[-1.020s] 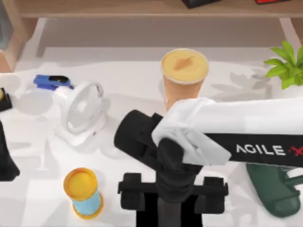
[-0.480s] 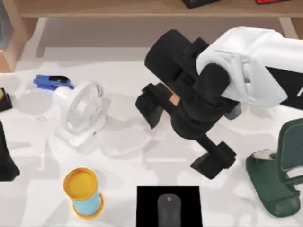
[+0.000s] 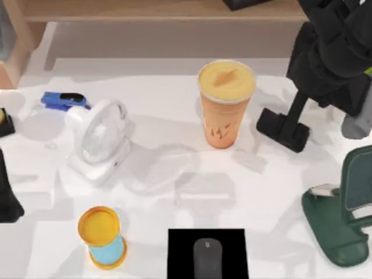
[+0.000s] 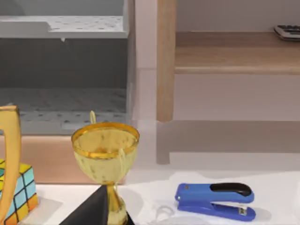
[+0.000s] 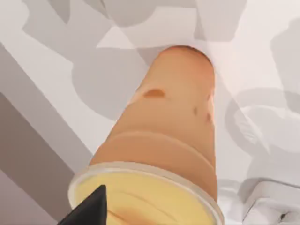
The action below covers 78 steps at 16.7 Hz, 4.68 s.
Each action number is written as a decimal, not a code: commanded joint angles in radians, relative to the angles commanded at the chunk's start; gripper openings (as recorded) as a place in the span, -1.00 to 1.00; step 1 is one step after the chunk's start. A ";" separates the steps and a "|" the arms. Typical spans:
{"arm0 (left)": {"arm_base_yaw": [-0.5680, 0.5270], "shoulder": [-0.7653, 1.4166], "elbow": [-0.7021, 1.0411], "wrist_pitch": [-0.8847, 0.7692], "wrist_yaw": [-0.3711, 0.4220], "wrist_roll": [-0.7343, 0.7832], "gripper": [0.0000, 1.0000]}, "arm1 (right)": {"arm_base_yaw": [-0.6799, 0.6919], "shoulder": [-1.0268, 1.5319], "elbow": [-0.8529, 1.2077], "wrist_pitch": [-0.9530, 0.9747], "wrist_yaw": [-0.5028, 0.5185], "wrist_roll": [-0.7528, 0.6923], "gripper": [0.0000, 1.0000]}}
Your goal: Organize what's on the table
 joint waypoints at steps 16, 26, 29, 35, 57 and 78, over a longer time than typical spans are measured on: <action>0.000 0.000 0.000 0.000 0.000 0.000 1.00 | -0.631 -0.268 -0.467 -0.102 -0.010 2.290 1.00; 0.000 0.000 0.000 0.000 0.000 0.000 1.00 | -0.836 -0.430 -0.753 -0.084 -0.012 3.106 1.00; 0.000 0.000 0.000 0.000 0.000 0.000 1.00 | -0.846 -0.441 -0.771 -0.082 -0.013 3.146 1.00; 0.000 0.000 0.000 0.000 0.000 0.000 1.00 | -0.842 -0.436 -0.770 -0.080 -0.013 3.145 1.00; 0.000 0.000 0.000 0.000 0.000 0.000 1.00 | -0.835 -0.272 -0.966 0.283 -0.014 3.160 -0.06; 0.000 0.000 0.000 0.000 0.000 0.000 1.00 | -0.836 -0.354 -0.889 0.117 -0.016 3.160 -1.00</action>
